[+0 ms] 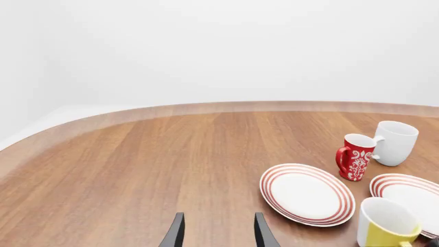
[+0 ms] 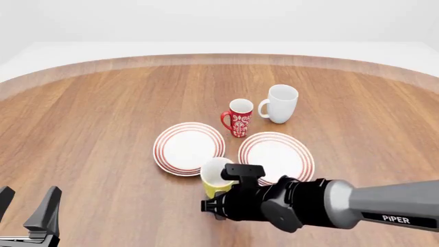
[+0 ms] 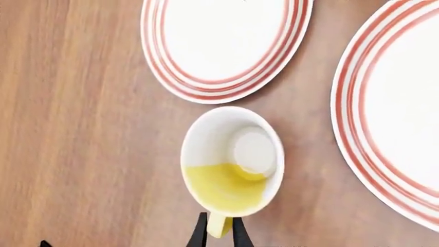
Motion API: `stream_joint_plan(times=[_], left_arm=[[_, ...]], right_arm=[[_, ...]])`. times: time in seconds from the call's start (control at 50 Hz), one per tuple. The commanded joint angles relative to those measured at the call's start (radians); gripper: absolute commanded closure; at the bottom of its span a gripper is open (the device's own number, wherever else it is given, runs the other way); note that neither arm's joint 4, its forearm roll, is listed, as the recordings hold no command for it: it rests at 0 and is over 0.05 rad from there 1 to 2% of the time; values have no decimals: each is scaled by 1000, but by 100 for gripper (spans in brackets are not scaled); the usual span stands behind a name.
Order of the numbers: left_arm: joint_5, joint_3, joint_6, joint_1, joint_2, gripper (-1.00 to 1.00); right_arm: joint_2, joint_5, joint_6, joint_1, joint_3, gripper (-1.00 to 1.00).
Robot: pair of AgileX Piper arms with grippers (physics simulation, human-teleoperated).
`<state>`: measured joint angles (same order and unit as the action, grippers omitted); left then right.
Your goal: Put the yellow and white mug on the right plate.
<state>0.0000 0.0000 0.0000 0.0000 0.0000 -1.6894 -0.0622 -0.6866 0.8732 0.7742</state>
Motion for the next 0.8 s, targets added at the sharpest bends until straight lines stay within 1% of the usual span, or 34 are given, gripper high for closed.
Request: stream_joint_plan(times=[0.02,0.22,0.66,0.76,0.8], left_arm=[[0,0,0,0,0,-100],[0,0,0,0,0,-100],[0,0,0,0,0,-100],[0,0,0,0,0,-100],[0,0,0,0,0,-100]], right_arm=[[12,-7,15,-14,19,100],[48,-41,38,-24,26,100],[124,-82,68,-45,12,100],[144,-95,87,-53,12,100],[153,-103,104,-63,13,100]])
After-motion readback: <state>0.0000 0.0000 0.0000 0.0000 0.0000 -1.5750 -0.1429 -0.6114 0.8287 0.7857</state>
